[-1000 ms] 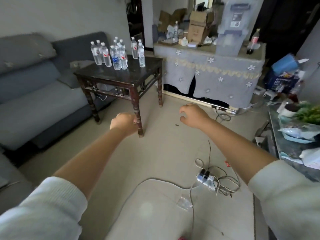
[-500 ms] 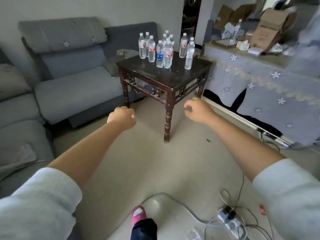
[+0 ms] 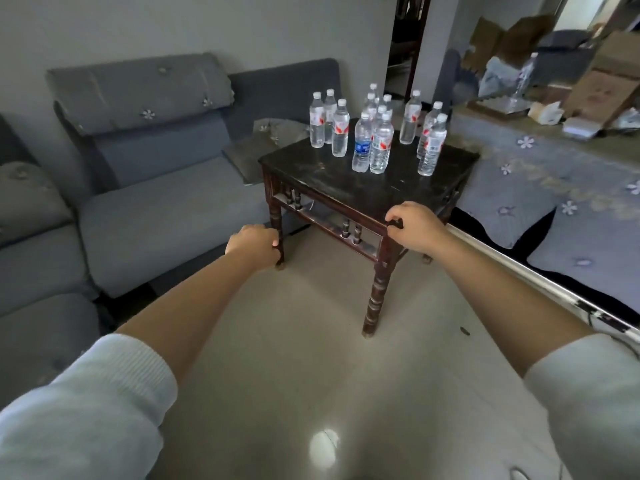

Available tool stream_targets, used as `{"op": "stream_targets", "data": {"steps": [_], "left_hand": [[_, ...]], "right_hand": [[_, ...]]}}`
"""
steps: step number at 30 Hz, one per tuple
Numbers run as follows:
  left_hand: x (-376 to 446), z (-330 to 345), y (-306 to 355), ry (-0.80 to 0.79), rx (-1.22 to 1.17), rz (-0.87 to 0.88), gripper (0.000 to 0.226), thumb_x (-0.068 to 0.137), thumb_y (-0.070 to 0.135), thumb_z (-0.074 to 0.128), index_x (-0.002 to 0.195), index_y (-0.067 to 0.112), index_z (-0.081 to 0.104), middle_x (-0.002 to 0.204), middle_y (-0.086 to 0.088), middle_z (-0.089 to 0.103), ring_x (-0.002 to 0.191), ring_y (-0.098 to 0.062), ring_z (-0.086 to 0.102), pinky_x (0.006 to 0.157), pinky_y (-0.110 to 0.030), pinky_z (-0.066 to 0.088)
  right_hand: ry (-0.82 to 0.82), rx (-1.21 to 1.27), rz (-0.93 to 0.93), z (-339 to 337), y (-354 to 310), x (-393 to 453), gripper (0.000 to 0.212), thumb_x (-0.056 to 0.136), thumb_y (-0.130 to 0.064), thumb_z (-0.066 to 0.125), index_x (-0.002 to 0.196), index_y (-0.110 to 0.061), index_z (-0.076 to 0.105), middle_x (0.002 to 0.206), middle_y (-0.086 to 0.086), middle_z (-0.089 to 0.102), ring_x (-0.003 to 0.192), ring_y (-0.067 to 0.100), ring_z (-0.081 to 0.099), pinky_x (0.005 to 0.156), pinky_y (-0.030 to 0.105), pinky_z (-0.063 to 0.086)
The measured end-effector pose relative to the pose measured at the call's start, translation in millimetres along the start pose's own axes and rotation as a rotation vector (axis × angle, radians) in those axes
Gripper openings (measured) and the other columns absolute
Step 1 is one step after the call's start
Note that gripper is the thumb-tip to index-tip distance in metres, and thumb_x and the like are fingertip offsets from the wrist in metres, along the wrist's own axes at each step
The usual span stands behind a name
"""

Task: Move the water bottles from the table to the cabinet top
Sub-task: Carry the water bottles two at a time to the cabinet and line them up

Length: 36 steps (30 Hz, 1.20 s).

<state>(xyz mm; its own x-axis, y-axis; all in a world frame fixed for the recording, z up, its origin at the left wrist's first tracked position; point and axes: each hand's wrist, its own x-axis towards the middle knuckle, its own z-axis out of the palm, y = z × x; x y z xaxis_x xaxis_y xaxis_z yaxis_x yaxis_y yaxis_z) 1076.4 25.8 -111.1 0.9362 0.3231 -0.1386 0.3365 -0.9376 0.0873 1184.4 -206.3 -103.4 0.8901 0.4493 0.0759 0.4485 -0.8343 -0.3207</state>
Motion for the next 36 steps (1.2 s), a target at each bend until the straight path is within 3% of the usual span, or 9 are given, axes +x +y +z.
{"op": "stream_targets", "data": {"steps": [6,18,26,31,36], "left_hand": [[99,-1,-14,-0.030,-0.003,0.032,0.033,0.094,0.020,0.046,0.124,0.011,0.055,0.126,-0.014,0.054,0.117,-0.033,0.052,0.094,-0.040,0.046],[331,-42,-24,0.008,0.005,0.051,0.036,0.091,0.018,0.048,0.126,0.012,0.055,0.132,-0.013,0.052,0.125,-0.032,0.047,0.103,-0.042,0.043],[462,-66,-32,0.037,0.021,0.120,0.035,0.092,0.022,0.049,0.124,0.010,0.057,0.124,-0.016,0.054,0.120,-0.032,0.048,0.099,-0.041,0.045],[545,-69,-39,0.020,0.039,0.207,0.034,0.091,0.021,0.050,0.122,0.007,0.058,0.122,-0.018,0.055,0.118,-0.034,0.050,0.099,-0.041,0.044],[637,-83,-39,0.013,0.051,0.352,0.034,0.091,0.022,0.050,0.121,0.007,0.058,0.120,-0.017,0.057,0.114,-0.032,0.052,0.097,-0.038,0.045]], "right_hand": [[-0.030,-0.044,0.033,9,11,95,0.033,0.090,-0.015,0.054,0.120,-0.004,0.060,0.124,0.018,0.056,0.116,0.032,0.053,0.098,0.034,0.042],[-0.063,-0.017,0.032,9,52,343,0.027,0.088,-0.012,0.055,0.111,0.000,0.064,0.118,0.021,0.062,0.109,0.034,0.056,0.089,0.036,0.045],[-0.002,-0.015,0.056,2,64,478,0.032,0.090,-0.012,0.053,0.119,0.000,0.059,0.125,0.021,0.058,0.112,0.035,0.055,0.089,0.037,0.045],[0.026,-0.038,0.135,15,69,543,0.040,0.089,-0.013,0.055,0.128,-0.005,0.051,0.132,0.019,0.052,0.120,0.033,0.052,0.095,0.039,0.044],[-0.067,-0.061,0.257,29,76,601,0.047,0.087,-0.012,0.059,0.131,-0.007,0.046,0.133,0.019,0.050,0.119,0.033,0.051,0.093,0.038,0.044]]}}
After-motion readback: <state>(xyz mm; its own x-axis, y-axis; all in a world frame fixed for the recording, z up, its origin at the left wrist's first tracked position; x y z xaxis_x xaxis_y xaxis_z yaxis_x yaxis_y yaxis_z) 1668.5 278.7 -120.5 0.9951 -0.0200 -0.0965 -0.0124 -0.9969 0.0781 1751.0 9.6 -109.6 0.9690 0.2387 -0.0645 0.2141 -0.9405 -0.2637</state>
